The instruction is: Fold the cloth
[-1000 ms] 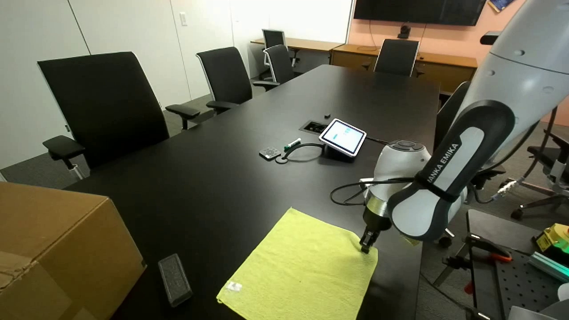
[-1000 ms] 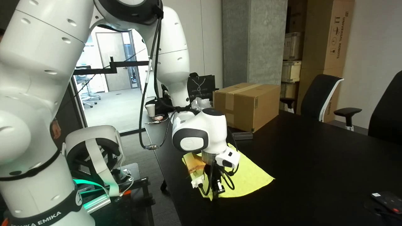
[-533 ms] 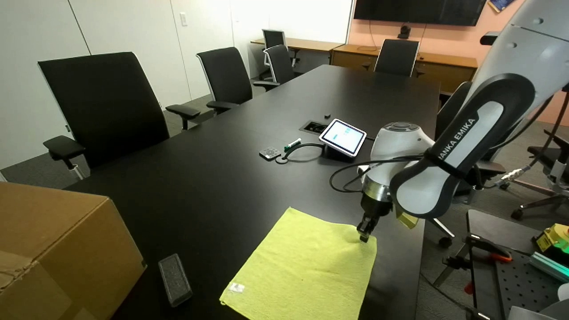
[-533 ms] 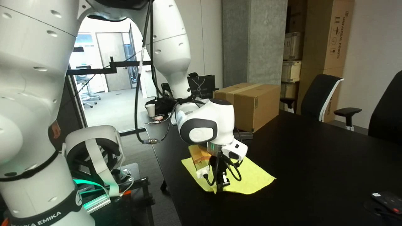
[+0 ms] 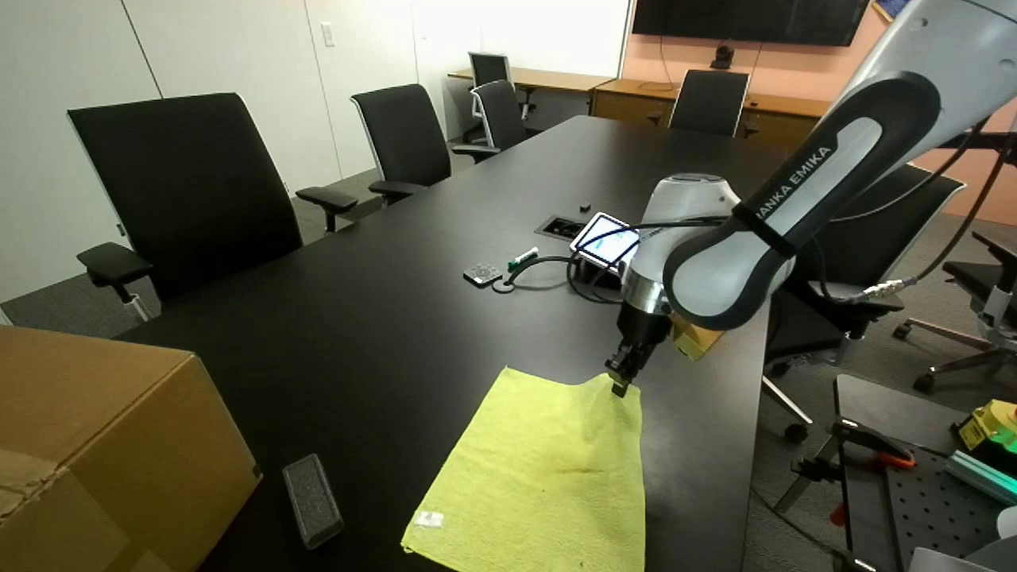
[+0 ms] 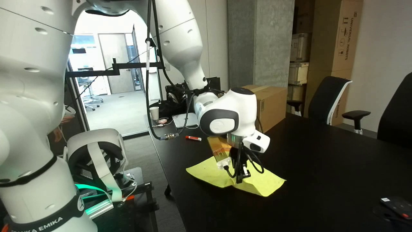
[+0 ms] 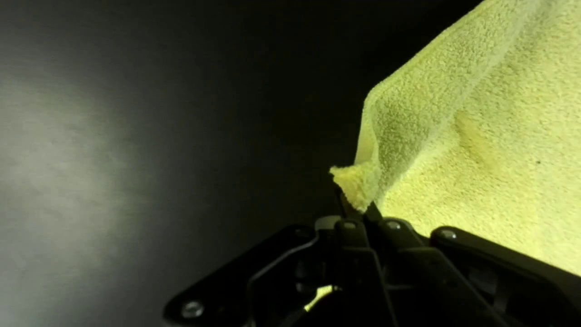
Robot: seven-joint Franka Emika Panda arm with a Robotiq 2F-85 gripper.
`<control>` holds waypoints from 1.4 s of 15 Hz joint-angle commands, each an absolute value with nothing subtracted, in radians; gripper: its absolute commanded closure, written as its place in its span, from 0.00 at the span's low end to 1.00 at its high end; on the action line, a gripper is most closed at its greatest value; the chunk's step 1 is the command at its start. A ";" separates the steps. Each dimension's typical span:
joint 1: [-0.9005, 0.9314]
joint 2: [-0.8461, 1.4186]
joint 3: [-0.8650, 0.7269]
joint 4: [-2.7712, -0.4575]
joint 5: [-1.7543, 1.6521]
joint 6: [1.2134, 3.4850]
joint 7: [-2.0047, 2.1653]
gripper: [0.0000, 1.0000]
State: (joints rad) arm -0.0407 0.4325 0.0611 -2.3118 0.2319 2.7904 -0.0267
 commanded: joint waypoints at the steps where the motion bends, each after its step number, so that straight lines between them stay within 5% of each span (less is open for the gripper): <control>1: -0.045 0.465 0.079 -2.180 0.236 2.698 0.011 0.97; 21: 0.102 0.790 0.017 -1.518 0.178 2.494 0.300 0.96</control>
State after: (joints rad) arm 0.0798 0.7357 0.0197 -1.6315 0.1783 2.5315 0.2460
